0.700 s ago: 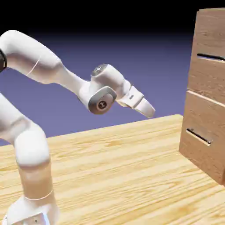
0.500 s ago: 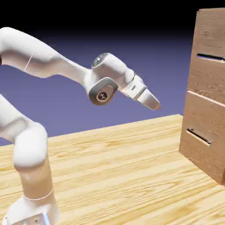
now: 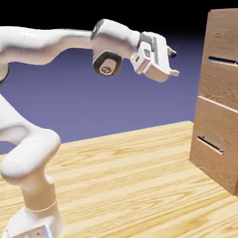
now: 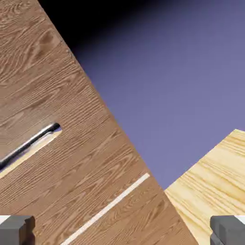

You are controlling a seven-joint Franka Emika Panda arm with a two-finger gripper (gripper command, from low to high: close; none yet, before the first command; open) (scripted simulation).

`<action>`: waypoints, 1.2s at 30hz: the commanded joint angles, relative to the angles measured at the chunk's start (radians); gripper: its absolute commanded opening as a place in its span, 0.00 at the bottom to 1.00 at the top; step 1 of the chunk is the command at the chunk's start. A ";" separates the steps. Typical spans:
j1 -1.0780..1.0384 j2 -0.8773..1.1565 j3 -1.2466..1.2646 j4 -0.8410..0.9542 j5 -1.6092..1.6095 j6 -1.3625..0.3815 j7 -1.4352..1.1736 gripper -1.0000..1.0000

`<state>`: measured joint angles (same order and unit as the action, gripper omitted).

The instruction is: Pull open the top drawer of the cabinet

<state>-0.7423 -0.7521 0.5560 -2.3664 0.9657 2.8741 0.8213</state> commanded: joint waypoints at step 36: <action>-1.157 -0.279 0.853 0.680 1.481 -0.250 0.123 0.50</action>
<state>-1.8994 -1.0314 1.4089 -1.6860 2.4470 2.6244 0.9445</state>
